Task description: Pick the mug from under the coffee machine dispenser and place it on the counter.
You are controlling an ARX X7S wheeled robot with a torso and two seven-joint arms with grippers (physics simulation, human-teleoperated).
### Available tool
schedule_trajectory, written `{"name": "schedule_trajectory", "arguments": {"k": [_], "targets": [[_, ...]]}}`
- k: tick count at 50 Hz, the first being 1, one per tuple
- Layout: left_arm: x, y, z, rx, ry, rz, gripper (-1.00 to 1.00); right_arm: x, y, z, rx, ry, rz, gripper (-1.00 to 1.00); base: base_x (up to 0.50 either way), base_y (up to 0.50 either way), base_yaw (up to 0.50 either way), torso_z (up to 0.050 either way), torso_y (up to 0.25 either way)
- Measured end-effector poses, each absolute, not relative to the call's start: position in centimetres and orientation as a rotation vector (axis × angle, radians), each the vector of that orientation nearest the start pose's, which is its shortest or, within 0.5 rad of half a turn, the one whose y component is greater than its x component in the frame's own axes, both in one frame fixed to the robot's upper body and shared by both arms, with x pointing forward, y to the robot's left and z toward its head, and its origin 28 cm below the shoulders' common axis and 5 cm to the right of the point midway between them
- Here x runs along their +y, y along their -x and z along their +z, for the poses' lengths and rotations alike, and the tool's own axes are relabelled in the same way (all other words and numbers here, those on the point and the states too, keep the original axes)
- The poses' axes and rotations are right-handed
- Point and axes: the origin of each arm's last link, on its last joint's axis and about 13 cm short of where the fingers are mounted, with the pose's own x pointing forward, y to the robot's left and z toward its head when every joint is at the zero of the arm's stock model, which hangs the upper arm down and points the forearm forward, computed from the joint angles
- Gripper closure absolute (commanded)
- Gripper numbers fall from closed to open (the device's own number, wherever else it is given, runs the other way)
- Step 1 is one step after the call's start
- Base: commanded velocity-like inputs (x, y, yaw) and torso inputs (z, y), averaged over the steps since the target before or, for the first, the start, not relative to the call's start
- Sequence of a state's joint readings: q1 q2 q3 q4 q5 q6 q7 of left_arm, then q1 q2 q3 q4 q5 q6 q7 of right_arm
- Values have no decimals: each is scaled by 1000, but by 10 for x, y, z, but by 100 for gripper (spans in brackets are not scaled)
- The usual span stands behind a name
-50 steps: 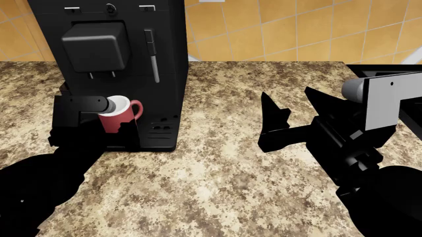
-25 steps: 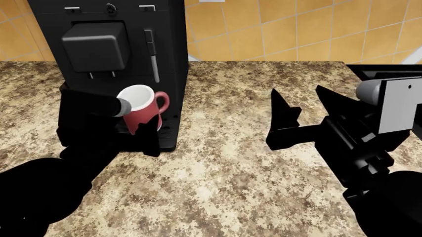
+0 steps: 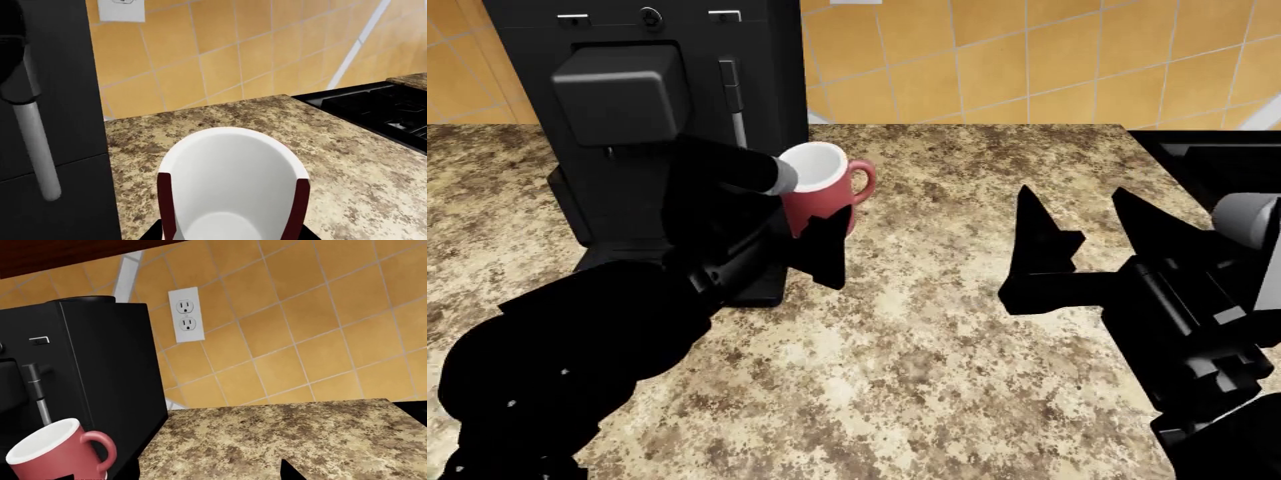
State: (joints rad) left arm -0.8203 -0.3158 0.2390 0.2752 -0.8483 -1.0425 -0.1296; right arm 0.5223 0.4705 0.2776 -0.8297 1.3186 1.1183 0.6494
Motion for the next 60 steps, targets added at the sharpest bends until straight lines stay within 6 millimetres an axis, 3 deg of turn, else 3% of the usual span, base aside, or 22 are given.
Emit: {"name": "schedule_trajectory", "arguments": {"k": [15,33,60], "targets": [[173,-322,207,126,58,-584,100,-135,-180,239,-178,-128,135,-100,0,0,0,0,1],[164,-353,179,192,36,-566,100,-136,-173,240,-203,-125,128,-100,0,0,0,0,1],[163,-362,152,290,27,-559,100,-138,-167,242,-236,-134,123,-100,0,0,0,0,0]]}}
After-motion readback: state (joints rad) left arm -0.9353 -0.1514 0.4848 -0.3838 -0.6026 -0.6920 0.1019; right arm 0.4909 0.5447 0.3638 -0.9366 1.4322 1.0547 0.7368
